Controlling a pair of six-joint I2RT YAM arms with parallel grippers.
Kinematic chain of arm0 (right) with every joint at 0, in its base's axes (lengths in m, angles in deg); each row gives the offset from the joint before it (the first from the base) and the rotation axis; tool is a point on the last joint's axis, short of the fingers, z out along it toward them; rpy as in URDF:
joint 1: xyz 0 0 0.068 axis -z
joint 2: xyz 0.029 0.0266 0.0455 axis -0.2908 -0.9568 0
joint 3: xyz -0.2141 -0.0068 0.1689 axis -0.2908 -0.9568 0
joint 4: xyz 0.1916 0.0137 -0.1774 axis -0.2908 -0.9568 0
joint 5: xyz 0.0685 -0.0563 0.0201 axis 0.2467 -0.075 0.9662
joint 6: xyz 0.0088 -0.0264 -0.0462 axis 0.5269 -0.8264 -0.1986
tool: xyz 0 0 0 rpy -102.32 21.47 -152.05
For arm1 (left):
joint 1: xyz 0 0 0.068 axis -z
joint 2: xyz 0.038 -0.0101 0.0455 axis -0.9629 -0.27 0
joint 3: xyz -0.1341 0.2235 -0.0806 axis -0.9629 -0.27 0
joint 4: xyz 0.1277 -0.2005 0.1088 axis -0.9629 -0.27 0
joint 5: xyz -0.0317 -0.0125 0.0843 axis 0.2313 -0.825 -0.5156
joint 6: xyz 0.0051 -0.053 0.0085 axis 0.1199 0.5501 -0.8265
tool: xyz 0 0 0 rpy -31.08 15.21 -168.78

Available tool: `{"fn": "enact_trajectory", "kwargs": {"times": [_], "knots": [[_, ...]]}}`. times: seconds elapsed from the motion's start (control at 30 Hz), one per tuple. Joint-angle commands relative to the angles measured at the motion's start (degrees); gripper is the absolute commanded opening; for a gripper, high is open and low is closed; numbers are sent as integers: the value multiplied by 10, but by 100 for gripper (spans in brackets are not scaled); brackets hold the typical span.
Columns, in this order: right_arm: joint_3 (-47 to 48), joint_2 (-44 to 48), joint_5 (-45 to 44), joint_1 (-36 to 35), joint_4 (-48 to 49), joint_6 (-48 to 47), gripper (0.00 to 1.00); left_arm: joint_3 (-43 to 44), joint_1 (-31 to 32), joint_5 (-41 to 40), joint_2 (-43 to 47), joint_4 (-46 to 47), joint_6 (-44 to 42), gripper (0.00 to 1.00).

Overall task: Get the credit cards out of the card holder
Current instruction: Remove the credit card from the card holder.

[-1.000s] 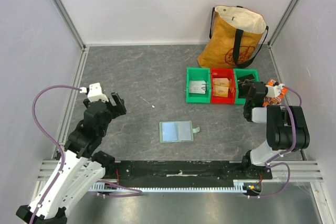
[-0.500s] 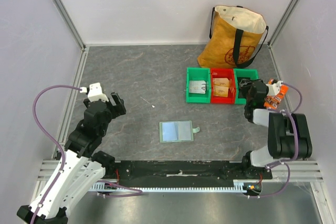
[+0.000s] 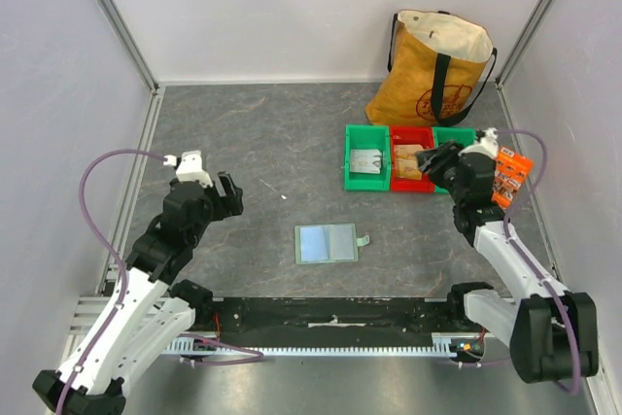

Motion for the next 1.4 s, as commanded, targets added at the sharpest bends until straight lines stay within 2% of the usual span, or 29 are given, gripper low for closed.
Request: {"fn": "enact_trajectory", "kwargs": {"times": [0.0, 0.23, 0.33, 0.43, 0.57, 0.8, 1.1, 1.37], "knots": [[57, 37, 92, -96, -124, -81, 59, 10, -3, 82, -28, 24, -6, 85], [46, 3, 150, -266, -133, -59, 60, 6, 18, 221, -106, 45, 76, 84], [43, -24, 121, -335, -133, -52, 61, -3, 73, 216, -137, 71, 114, 84], [43, -59, 90, -378, -137, -52, 61, -3, 151, 165, -179, 101, 150, 82], [46, -109, 99, -384, -164, -66, 61, -22, 209, 126, -245, 143, 190, 80], [29, -151, 97, -391, -164, -65, 61, -51, 253, 120, -334, 177, 213, 72], [26, -188, 109, -393, -154, -69, 56, -82, 276, 114, -391, 206, 241, 55], [26, -199, 130, -397, -142, -69, 45, -119, 287, 127, -410, 244, 278, 42]]}}
